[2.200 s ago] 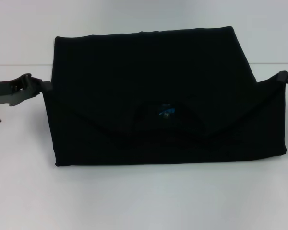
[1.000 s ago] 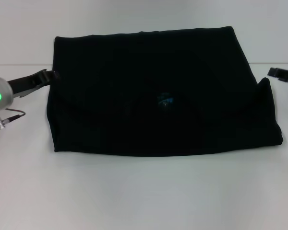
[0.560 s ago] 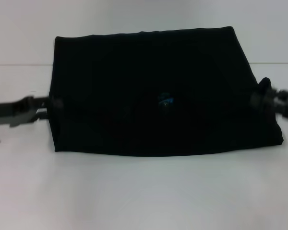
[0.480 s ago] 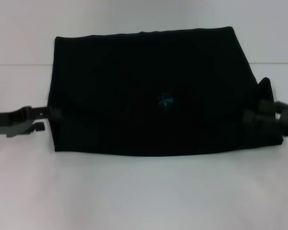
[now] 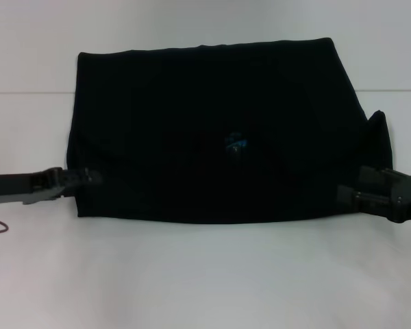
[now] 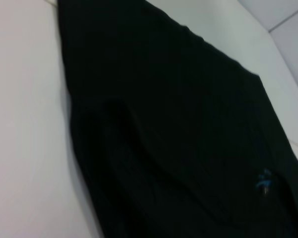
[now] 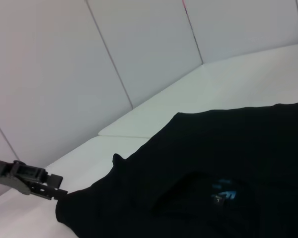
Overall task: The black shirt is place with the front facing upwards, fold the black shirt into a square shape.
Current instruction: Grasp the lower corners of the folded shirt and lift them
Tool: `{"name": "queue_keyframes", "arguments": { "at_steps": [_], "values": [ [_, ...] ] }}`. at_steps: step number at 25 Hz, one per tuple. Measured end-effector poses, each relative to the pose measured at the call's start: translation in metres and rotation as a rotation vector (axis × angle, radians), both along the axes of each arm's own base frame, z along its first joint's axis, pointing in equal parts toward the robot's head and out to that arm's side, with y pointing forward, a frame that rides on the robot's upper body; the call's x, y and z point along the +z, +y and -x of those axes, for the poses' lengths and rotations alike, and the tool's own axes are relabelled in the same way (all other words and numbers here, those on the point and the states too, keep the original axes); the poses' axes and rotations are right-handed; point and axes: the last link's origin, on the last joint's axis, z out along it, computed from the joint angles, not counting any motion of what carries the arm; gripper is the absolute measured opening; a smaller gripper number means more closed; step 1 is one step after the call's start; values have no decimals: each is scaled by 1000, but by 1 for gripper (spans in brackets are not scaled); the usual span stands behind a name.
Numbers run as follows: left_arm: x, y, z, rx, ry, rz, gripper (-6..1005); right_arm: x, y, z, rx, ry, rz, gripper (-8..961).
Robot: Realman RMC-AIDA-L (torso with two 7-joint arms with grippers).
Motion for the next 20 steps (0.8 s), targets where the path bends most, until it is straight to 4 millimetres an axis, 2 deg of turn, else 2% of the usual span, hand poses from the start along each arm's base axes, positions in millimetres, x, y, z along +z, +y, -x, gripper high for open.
{"name": "queue_keyframes", "arguments": {
  "at_steps": [8,13,16,20],
  "values": [
    [-19,0,-9,-47,44,63,840,-4,-1,1,-1,3,12,942],
    [-22,-1,-11,-61,51,80,839,-4,-1,1,-2,3,14,941],
    [-23,0,-10,-52,64,91,669,-4,-2,1,-1,6,16,941],
    [-22,0,-10,-58,74,101,580,2,1,0,-37,20,21,941]
  ]
}}
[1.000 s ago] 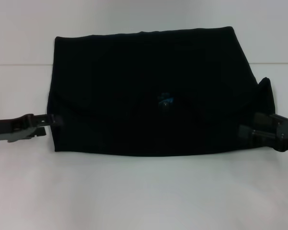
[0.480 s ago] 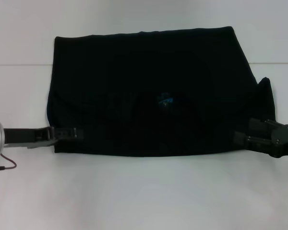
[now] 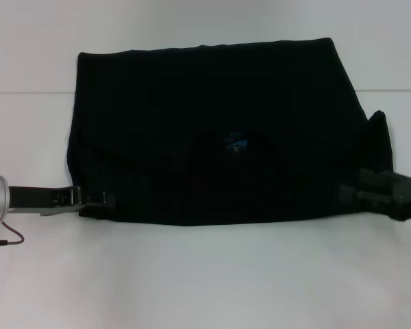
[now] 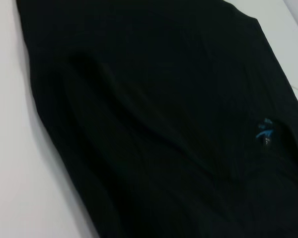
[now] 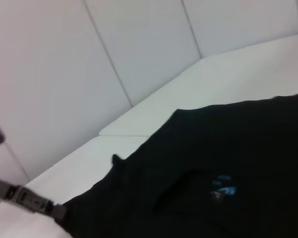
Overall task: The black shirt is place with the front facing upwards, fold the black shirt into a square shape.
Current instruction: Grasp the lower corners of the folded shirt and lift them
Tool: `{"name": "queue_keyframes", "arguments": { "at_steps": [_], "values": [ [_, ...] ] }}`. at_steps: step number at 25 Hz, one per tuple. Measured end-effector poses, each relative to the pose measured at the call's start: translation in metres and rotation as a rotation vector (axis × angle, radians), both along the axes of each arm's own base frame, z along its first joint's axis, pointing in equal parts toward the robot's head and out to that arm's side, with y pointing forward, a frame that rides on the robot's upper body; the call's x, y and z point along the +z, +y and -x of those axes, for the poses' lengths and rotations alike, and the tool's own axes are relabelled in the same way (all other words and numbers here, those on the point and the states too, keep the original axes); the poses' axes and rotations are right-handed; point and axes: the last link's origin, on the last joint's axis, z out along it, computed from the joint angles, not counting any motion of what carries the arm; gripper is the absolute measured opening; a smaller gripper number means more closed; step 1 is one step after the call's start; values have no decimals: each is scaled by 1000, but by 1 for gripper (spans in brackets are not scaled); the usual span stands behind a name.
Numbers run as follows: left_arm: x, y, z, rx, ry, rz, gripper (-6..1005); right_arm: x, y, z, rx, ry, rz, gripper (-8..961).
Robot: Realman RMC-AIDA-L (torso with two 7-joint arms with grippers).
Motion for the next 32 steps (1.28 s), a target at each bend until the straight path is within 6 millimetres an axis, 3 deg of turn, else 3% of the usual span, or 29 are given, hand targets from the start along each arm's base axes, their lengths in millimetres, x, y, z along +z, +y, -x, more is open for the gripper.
{"name": "queue_keyframes", "arguments": {
  "at_steps": [7,12,15,18,27,32],
  "values": [
    [0,0,0,-5,3,5,425,40,24,-6,-215,-39,79,942],
    [1,-1,-1,-10,0,11,232,82,53,-1,-457,-155,156,942],
    [2,-1,-2,-14,-6,13,128,94,67,7,-590,-204,189,942],
    [3,0,-2,-15,-10,13,31,94,77,13,-637,-259,194,941],
    [2,1,-5,-23,-13,19,30,52,81,9,-673,-304,243,940],
    [2,1,-6,-27,-12,24,31,41,81,11,-664,-302,247,938]
  ]
}}
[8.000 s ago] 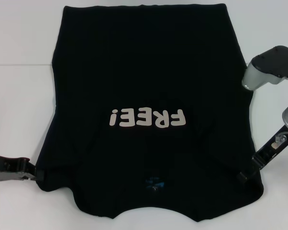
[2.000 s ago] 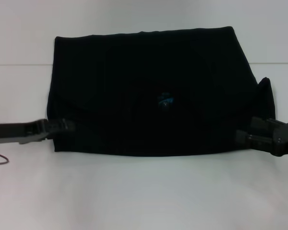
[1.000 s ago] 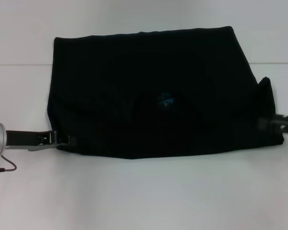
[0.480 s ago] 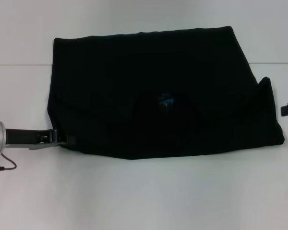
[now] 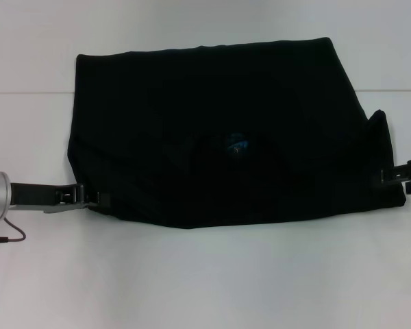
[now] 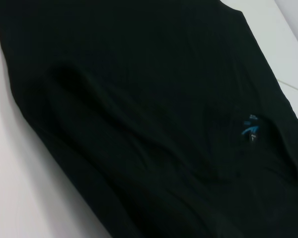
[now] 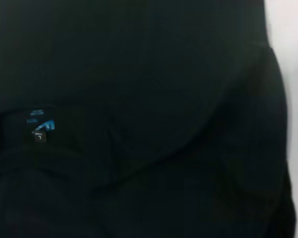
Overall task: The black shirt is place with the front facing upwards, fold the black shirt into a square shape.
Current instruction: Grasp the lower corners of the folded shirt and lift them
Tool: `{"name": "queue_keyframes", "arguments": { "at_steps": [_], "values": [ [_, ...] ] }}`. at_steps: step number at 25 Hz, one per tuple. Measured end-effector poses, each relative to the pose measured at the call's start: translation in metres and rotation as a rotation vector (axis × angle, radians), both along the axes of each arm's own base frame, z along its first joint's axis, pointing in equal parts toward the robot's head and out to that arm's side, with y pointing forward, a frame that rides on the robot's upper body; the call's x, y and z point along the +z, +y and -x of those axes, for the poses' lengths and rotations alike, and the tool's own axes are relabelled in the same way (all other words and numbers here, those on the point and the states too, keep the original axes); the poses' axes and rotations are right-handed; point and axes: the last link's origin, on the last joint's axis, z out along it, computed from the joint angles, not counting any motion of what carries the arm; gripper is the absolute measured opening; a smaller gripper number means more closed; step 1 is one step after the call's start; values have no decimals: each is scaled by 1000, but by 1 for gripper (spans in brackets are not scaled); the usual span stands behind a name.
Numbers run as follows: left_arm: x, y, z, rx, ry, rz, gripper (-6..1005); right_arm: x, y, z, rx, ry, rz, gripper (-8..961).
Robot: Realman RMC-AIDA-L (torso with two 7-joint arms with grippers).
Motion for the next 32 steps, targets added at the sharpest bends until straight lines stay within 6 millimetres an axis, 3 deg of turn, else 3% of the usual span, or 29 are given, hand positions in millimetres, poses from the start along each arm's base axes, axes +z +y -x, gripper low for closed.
{"name": "queue_keyframes", "arguments": {
  "at_steps": [10,15,18,23,29,32],
  "values": [
    [0,0,-1,-3,-3,1,30,-11,2,6,25,-39,31,914],
    [0,0,-1,-4,-4,1,31,-11,2,4,23,-42,31,693],
    [0,0,-1,-4,-5,0,31,-11,2,4,22,-43,30,445],
    [0,1,-2,-6,-7,0,31,-11,2,4,24,-46,30,233],
    [2,-1,-5,-22,-21,24,30,-7,0,3,23,-44,47,49],
    [7,-6,-9,-39,-47,66,30,3,-9,1,20,-33,93,49]
  ]
}}
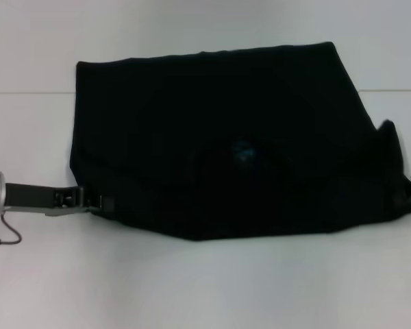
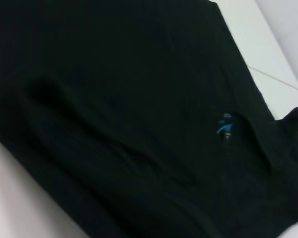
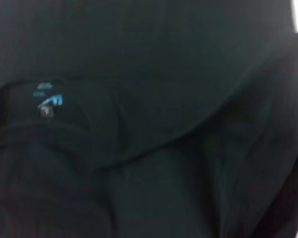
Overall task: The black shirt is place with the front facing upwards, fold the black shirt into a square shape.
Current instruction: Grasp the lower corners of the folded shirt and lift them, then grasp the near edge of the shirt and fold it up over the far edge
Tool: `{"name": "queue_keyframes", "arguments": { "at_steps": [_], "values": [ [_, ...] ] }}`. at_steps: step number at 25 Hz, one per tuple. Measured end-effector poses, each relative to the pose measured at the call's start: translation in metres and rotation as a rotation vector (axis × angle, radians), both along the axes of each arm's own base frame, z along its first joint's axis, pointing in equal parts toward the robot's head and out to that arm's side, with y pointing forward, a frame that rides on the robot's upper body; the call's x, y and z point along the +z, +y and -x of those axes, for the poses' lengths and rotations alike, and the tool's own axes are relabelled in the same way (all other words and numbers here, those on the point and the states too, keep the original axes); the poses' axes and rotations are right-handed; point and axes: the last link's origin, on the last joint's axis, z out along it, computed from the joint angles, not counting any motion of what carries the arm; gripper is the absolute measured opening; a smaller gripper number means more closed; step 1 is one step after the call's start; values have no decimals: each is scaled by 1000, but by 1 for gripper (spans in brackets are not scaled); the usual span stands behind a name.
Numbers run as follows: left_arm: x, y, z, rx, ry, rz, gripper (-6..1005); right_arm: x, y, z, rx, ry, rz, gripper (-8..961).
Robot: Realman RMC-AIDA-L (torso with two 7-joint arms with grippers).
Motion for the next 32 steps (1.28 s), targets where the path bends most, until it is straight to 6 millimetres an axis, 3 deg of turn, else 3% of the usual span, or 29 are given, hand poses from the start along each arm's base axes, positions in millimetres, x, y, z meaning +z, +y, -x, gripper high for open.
{"name": "queue_keyframes", "arguments": {
  "at_steps": [4,7,11,15,18,22,23,28,32],
  "values": [
    [8,-17,-4,-27,-45,125,30,11,-28,-6,-3,31,151,50],
    [15,-38,-7,-50,-79,269,31,12,-60,-13,3,58,311,50],
    [19,-77,-7,-57,-109,511,31,-4,-104,-16,38,122,542,49],
    [16,-85,-3,-41,-100,549,31,-21,-127,-18,62,166,642,49],
    [16,-77,-2,-37,-91,498,30,-23,-121,-14,77,231,564,50],
    [19,-66,-6,-40,-93,439,30,-7,-96,-1,85,367,354,50],
    [28,-43,-11,-32,-111,317,30,-1,-88,2,77,393,297,50],
    [46,-2,-11,42,-135,44,30,22,-48,6,31,491,-29,49],
    [53,22,-4,114,-165,-171,31,22,-19,1,-5,528,-257,49]
  ]
}}
